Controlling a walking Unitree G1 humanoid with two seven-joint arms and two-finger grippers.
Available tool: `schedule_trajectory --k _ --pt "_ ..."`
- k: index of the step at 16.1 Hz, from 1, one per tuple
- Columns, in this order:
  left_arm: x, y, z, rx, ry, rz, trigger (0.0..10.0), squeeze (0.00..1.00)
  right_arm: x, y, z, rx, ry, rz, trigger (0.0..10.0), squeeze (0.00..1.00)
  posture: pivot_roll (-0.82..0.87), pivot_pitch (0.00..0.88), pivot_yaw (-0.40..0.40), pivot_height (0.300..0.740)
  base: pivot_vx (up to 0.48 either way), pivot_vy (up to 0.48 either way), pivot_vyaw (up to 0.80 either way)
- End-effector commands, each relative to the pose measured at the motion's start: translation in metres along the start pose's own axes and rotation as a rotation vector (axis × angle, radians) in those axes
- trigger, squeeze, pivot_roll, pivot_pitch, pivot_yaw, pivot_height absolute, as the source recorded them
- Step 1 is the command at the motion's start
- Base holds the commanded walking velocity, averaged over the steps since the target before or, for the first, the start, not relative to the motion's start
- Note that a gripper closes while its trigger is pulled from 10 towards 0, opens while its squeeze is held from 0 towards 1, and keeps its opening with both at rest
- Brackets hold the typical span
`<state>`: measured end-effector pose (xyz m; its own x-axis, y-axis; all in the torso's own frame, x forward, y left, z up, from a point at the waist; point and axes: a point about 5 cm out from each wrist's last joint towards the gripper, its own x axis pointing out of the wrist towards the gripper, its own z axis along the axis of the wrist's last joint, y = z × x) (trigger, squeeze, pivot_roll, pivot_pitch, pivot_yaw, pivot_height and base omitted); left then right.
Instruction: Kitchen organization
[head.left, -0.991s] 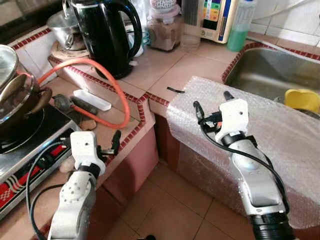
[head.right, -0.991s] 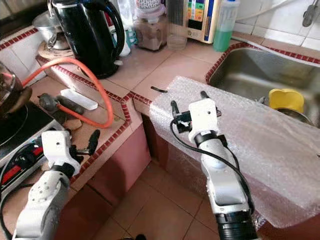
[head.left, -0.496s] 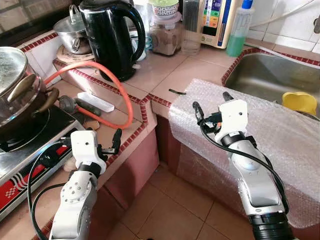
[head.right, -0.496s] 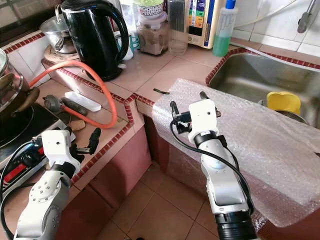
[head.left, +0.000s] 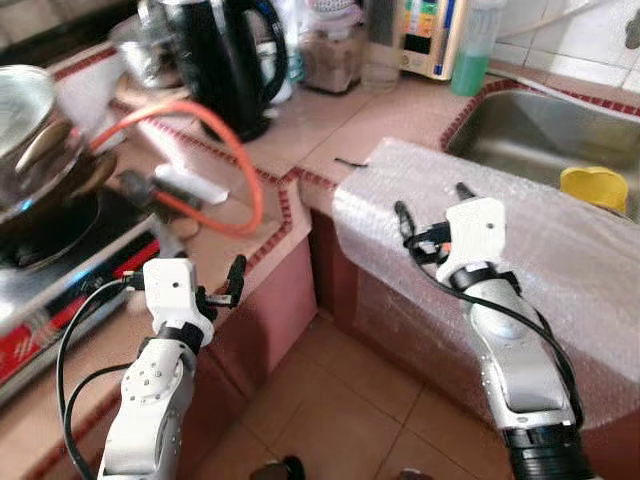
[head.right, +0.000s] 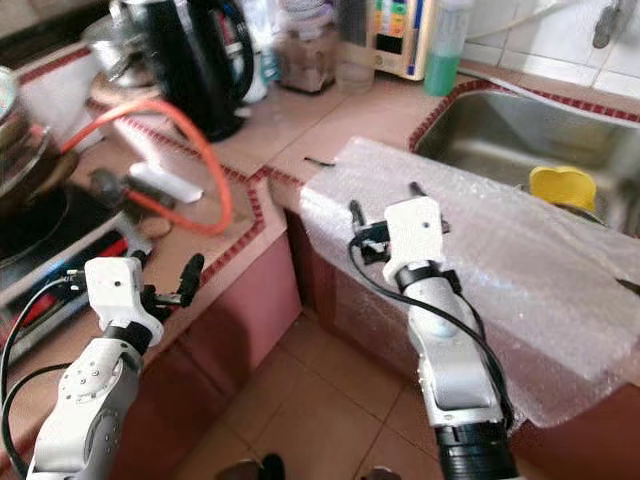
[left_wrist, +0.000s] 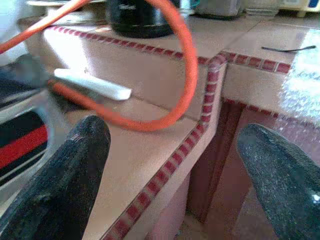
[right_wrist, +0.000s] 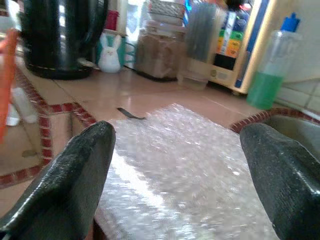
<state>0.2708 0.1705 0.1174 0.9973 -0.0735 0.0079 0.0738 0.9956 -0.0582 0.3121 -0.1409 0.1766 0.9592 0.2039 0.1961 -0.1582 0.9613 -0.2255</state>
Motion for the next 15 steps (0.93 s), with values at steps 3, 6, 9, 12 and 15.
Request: schedule_trajectory --k 3,6,9,12,15 --pt "-0.001 0.005 -0.001 0.009 0.008 0.015 10.0 0.0 0.001 0.005 0.001 0.012 -0.006 0.023 10.0 0.0 -0.14 0.112 0.096 0.74 -0.287 0.0 0.0" --pt "-0.001 0.005 -0.001 0.01 0.009 0.013 10.0 0.0 0.001 0.005 0.001 0.013 -0.005 0.021 10.0 0.0 -0.14 0.112 0.097 0.74 -0.281 0.0 0.0" --pt "-0.001 0.005 -0.001 0.011 0.009 0.014 10.0 0.0 0.002 0.006 0.001 0.015 -0.005 0.025 10.0 0.0 -0.14 0.113 0.093 0.74 -0.279 0.0 0.0" --pt "-0.003 0.004 -0.002 0.009 0.011 0.02 10.0 0.0 0.004 0.008 0.0 0.016 -0.002 0.039 10.0 0.0 -0.13 0.112 0.081 0.74 -0.273 0.0 0.0" --pt "-0.004 0.004 -0.011 0.008 0.038 0.03 10.0 0.0 0.006 0.016 -0.009 0.025 0.039 0.087 10.0 0.0 -0.1 0.11 0.062 0.74 0.0 0.0 0.0"
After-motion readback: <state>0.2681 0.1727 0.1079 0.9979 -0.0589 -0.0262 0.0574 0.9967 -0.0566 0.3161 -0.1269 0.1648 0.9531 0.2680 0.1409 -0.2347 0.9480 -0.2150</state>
